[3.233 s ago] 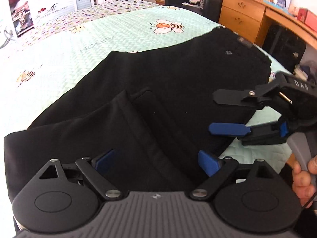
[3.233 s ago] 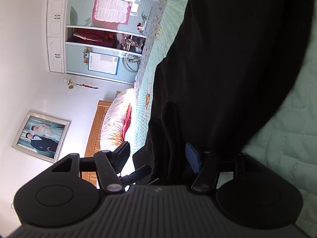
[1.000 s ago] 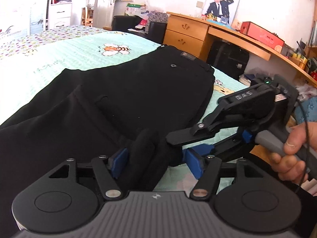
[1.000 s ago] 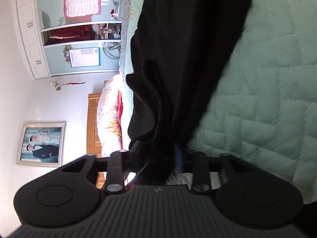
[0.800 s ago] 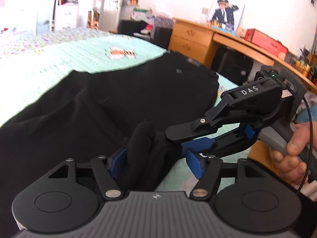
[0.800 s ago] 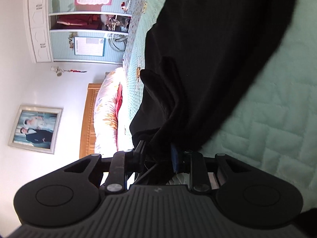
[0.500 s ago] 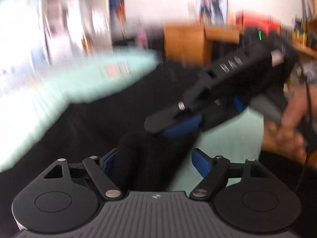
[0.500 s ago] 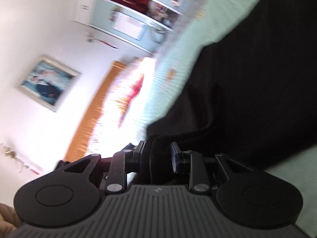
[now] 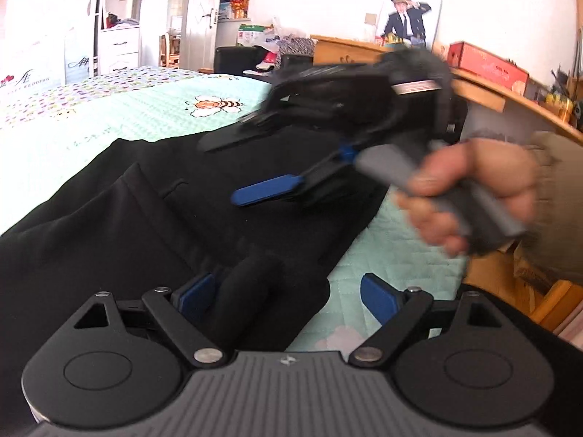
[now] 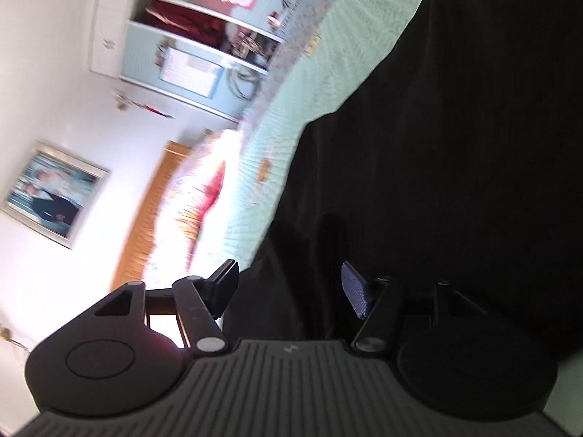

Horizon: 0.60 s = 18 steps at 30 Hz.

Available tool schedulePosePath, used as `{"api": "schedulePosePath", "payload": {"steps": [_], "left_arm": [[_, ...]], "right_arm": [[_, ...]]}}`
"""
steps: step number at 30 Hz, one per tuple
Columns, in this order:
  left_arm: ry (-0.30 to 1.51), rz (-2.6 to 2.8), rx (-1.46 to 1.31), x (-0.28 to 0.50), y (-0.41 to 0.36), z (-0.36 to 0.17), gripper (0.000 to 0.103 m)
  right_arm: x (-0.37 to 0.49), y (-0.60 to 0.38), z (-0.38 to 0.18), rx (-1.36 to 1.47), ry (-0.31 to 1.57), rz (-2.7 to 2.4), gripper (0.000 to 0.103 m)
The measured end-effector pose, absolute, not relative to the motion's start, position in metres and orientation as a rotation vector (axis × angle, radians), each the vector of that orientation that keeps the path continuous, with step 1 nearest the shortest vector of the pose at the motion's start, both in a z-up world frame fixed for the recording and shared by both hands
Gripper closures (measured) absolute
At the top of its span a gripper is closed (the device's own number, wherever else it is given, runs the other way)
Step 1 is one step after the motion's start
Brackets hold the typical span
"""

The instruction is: Fold clothes

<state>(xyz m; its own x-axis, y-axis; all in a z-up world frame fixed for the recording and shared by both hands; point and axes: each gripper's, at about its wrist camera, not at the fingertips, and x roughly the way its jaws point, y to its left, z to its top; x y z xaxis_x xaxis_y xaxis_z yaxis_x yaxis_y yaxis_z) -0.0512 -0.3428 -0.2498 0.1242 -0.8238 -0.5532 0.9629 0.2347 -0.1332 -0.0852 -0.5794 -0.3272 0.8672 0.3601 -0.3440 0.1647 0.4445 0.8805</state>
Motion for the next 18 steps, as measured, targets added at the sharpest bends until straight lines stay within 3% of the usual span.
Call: {"api": "schedulePosePath", "payload": {"steps": [8, 11, 12, 18], "left_arm": [[0.563, -1.345, 0.264, -0.049, -0.335, -0.253, 0.020], [0.521, -1.346, 0.291, -0.055, -0.333, -0.252, 0.020], [0.507, -1.344, 0.298, -0.056, -0.332, -0.252, 0.020], [0.391, -1.346, 0.349, -0.062, -0.330, -0.243, 0.020]], "right_arm": [[-0.040, -0.579, -0.337, 1.110, 0.630, 0.161, 0.048], [-0.029, -0.574, -0.335, 1.072, 0.657, 0.194, 0.064], [-0.027, -0.571, -0.332, 1.053, 0.658, 0.203, 0.074], [-0.021, -0.570, -0.306, 0.975, 0.549, 0.279, 0.079]]}}
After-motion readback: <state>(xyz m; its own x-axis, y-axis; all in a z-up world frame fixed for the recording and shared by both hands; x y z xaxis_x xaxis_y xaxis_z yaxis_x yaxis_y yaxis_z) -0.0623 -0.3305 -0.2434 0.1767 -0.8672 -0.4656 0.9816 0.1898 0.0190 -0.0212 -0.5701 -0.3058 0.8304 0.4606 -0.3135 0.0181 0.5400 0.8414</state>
